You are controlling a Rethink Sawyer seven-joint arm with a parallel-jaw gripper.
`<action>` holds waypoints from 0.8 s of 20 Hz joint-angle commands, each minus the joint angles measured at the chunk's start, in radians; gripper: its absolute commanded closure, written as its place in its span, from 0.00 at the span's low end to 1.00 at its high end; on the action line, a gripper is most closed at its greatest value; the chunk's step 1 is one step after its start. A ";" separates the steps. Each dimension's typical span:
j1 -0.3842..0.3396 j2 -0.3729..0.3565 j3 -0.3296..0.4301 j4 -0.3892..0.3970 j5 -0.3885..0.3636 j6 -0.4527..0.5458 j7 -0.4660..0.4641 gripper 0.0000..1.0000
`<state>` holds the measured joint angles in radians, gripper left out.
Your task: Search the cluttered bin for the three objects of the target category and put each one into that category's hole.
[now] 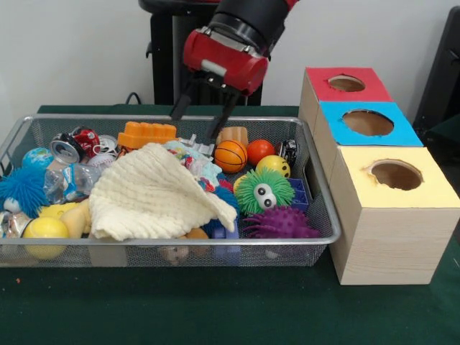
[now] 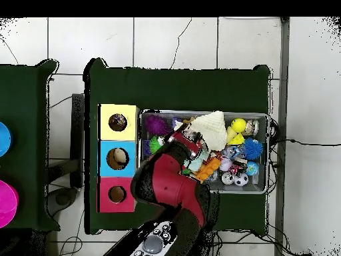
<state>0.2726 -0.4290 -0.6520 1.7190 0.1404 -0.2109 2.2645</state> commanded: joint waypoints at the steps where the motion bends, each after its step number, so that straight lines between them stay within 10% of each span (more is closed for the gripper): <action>1: 0.012 -0.001 0.110 0.060 0.052 0.069 0.165 0.00; 16: -0.071 0.134 0.169 0.006 0.052 -0.095 0.173 0.00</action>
<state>0.2666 -0.3591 -0.6458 1.7189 0.1809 -0.2489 2.2645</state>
